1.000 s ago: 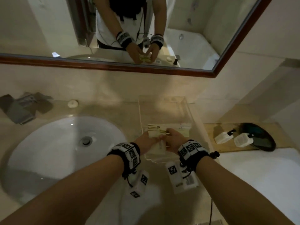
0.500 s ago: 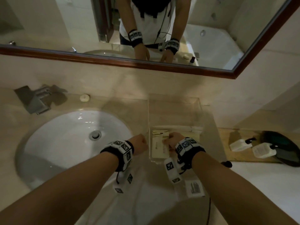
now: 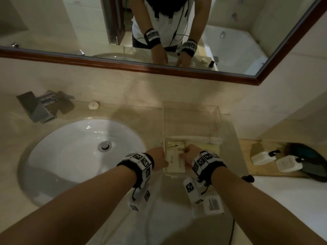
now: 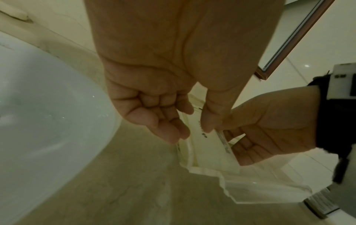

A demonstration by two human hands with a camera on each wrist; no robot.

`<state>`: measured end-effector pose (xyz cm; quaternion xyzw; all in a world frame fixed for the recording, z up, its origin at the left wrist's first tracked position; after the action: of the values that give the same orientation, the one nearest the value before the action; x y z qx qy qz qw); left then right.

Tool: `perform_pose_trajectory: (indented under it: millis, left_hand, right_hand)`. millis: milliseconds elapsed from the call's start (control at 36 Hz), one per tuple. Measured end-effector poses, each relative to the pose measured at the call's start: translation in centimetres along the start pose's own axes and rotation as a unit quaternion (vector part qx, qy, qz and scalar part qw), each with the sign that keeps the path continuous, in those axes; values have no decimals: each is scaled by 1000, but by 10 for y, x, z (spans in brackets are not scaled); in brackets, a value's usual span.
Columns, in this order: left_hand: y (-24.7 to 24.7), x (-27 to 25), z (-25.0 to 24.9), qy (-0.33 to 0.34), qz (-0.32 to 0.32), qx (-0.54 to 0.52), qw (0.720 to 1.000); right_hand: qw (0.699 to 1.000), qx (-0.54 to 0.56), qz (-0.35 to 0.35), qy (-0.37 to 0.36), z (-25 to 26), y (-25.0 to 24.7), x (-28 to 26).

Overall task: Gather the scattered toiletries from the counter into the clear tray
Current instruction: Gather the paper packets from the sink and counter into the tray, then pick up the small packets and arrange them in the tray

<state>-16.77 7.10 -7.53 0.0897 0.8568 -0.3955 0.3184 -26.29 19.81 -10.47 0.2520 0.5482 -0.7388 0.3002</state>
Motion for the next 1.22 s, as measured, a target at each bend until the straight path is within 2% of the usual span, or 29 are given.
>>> perform_pose_trajectory:
  millis: [306,556,750,917,1056,1139,1222]
  left_hand:
    - [-2,-4,-7,17,-3,30,999]
    - [14,-8,-58,114,-16,25,993]
    - [51,-13,-102,158,34,55,985]
    - [93,-23,-134,179,72,151,969]
    - [133,-23,-142,155,121,210,958]
    - [144,-20,-132,117,95,225,963]
    - [149,-16,-126,133,45,239,961]
  right_hand:
    - [999,-33,-17,-7,6,-14,-30]
    - [996,-79,-14,-46,-17,-36,-59]
    - [993,-91,-33,-61,-68,-38,-75]
    - [994,-107,1,-28,-117,-26,-88]
    - [993,-114,22,-23,-137,-13,-95]
    - [995,-97,14,-13,-147,-2,-93]
    - [998,-65,-1,-13,-153,4,-88]
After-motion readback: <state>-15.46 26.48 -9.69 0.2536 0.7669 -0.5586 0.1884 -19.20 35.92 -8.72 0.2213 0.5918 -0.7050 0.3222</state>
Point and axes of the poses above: each hand's wrist, its own x-axis towards the middle knuckle, its own y-axis out of the palm, z = x × y, the point moved 7 cm from there along x, towards the middle knuckle, and after that the axes turned 4 degrees about y, right-handed, at the moved point
